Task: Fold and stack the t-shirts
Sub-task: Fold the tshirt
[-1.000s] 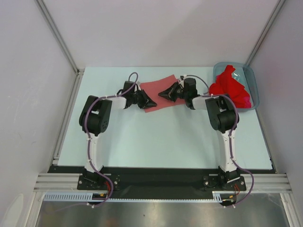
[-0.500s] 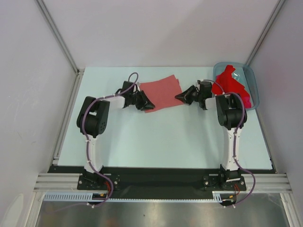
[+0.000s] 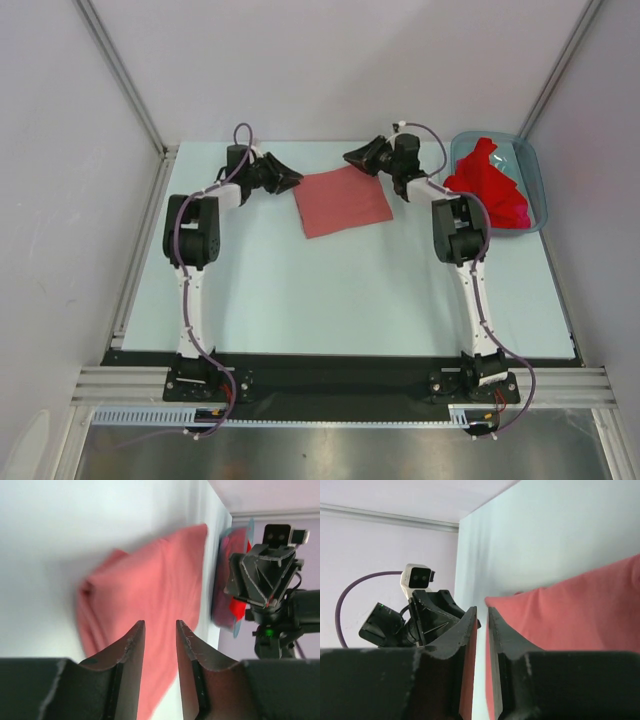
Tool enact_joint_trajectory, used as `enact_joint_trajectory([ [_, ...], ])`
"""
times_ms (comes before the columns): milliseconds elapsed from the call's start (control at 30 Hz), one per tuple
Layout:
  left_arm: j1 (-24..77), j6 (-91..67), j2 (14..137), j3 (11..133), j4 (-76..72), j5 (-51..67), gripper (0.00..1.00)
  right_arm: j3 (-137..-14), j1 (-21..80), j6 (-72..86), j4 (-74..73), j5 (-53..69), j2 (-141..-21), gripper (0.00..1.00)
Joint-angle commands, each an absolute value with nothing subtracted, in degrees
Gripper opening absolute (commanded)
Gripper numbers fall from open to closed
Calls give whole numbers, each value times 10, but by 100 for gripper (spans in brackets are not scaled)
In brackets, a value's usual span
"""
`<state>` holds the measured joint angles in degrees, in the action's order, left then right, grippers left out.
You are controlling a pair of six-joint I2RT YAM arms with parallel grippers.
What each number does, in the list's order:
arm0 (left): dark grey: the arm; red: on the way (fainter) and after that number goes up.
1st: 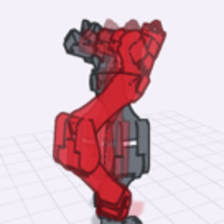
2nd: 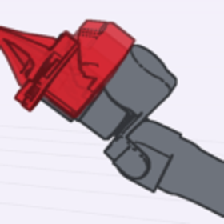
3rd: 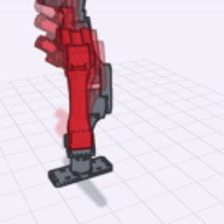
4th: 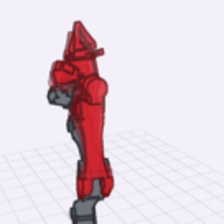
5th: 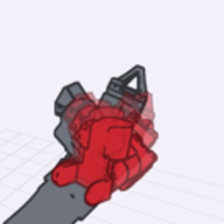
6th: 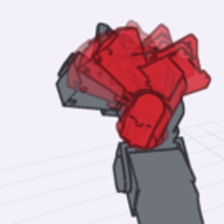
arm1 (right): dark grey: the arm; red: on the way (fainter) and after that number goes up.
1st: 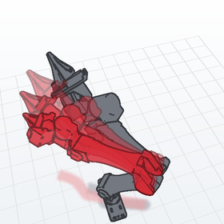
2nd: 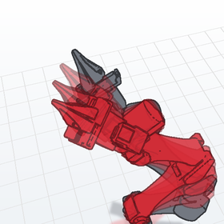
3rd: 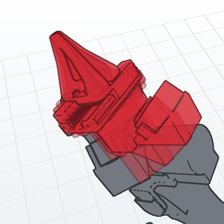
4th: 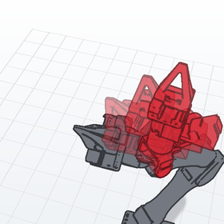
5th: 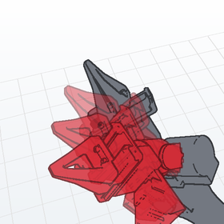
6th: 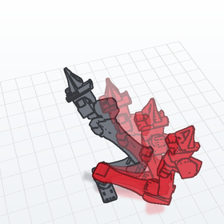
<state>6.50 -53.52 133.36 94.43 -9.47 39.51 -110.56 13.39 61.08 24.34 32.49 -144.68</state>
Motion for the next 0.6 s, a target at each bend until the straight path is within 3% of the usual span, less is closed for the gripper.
enact_joint_trajectory([
  [0,73,-600,1386,986,-167,441,36,-1173,149,633,207,280,-1501,20],
  [567,64,-604,1460,1051,-111,416,35,-1205,93,665,167,162,-1571,21],
])
